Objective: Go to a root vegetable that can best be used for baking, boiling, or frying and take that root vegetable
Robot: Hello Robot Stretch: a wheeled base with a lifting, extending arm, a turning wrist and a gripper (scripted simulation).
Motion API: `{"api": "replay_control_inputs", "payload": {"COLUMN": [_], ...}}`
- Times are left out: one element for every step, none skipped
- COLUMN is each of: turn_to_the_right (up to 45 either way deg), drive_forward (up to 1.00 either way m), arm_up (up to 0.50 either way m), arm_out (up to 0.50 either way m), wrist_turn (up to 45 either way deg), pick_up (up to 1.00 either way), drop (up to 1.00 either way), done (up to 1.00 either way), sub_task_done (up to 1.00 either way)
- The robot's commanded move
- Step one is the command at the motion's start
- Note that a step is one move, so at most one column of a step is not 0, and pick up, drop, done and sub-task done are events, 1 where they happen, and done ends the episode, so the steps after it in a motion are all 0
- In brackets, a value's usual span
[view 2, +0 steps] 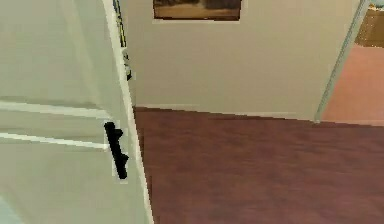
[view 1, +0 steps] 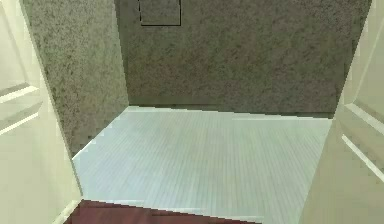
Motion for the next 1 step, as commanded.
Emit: {"api": "replay_control_inputs", "payload": {"turn_to_the_right": [18.0], "drive_forward": [0.00], "arm_up": [0.00], "arm_out": [0.00], "wrist_turn": [0.0], "pick_up": [0.00], "drop": [0.00], "done": [0.00], "sub_task_done": [0.00]}}
